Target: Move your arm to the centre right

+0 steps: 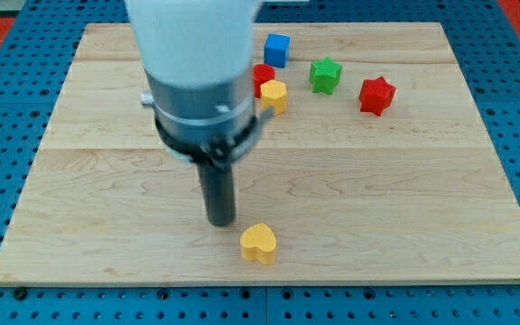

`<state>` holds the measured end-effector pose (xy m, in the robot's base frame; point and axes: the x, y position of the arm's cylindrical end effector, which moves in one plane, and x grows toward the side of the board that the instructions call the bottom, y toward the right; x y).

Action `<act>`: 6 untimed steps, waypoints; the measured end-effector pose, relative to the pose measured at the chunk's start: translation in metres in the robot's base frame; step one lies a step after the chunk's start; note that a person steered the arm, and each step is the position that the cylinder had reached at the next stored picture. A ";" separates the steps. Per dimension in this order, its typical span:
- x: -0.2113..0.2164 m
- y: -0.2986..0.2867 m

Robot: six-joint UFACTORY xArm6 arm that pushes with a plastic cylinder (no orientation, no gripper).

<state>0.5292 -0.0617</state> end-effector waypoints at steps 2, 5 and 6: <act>-0.104 0.080; -0.160 0.355; -0.171 0.317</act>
